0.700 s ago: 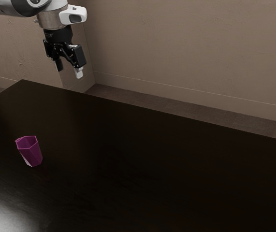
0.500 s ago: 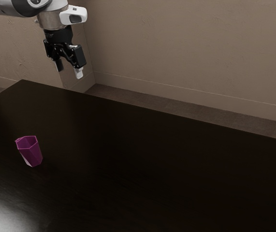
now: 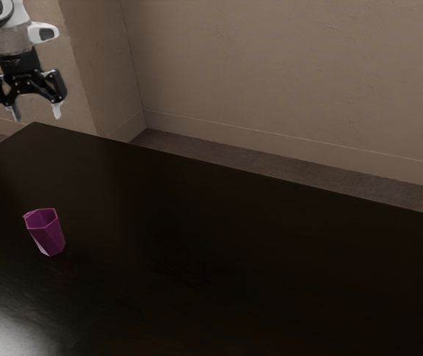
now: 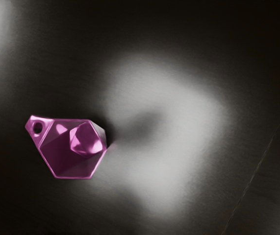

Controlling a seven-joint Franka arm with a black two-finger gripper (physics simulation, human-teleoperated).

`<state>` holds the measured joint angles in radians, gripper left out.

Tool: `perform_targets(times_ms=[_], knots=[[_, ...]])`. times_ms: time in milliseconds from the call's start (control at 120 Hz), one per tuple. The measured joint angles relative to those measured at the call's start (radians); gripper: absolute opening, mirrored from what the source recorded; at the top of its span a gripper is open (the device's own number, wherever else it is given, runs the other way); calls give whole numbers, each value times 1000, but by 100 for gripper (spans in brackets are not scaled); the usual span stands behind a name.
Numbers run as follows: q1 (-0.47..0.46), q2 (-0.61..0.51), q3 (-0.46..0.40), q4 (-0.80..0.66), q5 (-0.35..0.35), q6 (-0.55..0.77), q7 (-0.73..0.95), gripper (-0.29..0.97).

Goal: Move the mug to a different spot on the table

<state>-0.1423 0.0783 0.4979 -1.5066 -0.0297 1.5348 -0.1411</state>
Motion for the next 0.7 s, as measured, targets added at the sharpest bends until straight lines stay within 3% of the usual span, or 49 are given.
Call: perform_targets(times_ms=[167, 342, 700], knots=[[-57, 23, 1, -6, -1, 10, -190, 68], [9, 31, 16, -102, -18, 84, -377, 68], [9, -8, 123, -337, -20, 284, -685, 67]])
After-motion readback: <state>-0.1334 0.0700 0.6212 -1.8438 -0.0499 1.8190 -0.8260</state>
